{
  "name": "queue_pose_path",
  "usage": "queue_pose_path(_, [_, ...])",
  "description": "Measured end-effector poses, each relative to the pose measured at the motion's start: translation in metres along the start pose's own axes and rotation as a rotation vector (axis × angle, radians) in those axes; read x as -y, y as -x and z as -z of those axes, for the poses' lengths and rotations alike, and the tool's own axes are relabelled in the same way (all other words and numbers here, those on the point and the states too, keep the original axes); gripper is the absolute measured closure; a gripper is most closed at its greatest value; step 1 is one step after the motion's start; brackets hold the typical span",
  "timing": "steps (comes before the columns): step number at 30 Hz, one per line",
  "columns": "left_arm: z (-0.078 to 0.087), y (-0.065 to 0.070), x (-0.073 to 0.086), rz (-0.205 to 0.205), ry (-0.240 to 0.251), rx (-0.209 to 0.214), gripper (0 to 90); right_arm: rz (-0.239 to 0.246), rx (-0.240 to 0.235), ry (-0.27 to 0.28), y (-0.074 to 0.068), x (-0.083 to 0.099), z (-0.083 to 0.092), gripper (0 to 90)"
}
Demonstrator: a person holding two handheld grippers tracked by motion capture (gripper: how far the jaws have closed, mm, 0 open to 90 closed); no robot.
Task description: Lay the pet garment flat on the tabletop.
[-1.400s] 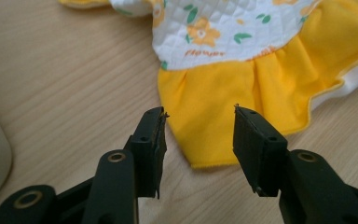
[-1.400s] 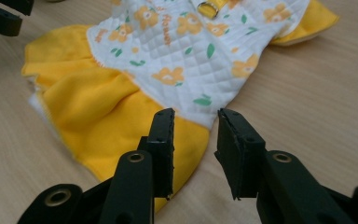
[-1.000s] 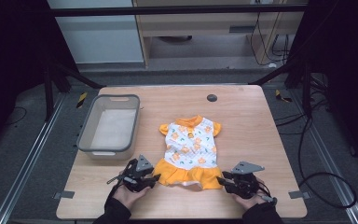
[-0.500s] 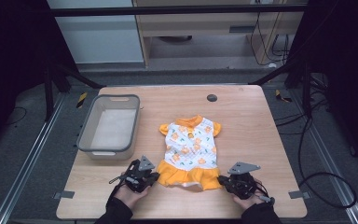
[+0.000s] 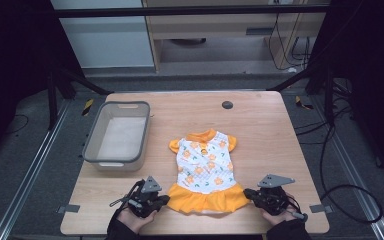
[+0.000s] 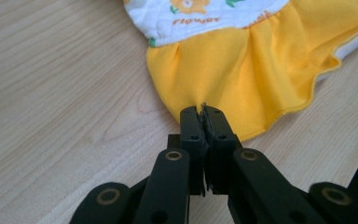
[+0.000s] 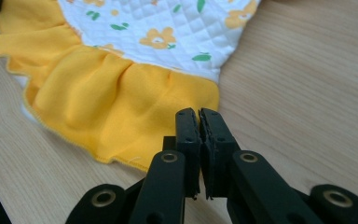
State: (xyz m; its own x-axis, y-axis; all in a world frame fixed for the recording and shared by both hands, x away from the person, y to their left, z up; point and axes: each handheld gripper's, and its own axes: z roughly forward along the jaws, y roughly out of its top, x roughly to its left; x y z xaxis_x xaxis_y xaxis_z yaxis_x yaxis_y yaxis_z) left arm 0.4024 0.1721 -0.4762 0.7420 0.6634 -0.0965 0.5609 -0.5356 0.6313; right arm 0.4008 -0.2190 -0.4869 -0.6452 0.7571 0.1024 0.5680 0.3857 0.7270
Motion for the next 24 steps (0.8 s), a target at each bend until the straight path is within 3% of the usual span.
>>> queue_pose_path(3, [-0.002, 0.002, 0.001, -0.010, 0.002, -0.006, 85.6, 0.014, 0.003, -0.012, -0.001, 0.001, -0.004, 82.9])
queue_pose_path(6, [0.003, 0.003, 0.000, -0.005, 0.034, -0.012, 78.1, 0.008, 0.012, 0.030, -0.002, -0.001, -0.001, 75.5])
queue_pose_path(9, [0.016, 0.001, -0.006, 0.009, 0.111, -0.018, 73.6, -0.001, 0.026, 0.081, 0.000, -0.003, 0.002, 70.2])
queue_pose_path(10, [0.016, 0.001, -0.006, 0.009, 0.111, -0.018, 73.2, 0.000, 0.030, 0.093, 0.000, -0.005, 0.002, 71.2])
queue_pose_path(11, [0.020, -0.001, -0.012, 0.015, 0.149, -0.022, 73.5, 0.009, 0.033, 0.109, 0.002, -0.008, 0.002, 71.9])
queue_pose_path(16, [0.022, -0.006, -0.034, -0.003, 0.217, -0.067, 76.9, -0.015, 0.038, 0.173, 0.011, -0.024, 0.000, 82.2])
queue_pose_path(20, [0.008, -0.009, -0.056, -0.009, 0.251, -0.088, 80.5, -0.034, 0.028, 0.198, 0.018, -0.038, -0.010, 89.3])
queue_pose_path(23, [-0.012, -0.010, -0.073, -0.011, 0.253, -0.104, 81.5, -0.044, 0.011, 0.209, 0.021, -0.048, -0.019, 89.9])
queue_pose_path(24, [-0.012, -0.010, -0.073, -0.011, 0.253, -0.104, 81.4, -0.044, 0.011, 0.209, 0.021, -0.048, -0.019, 89.9])
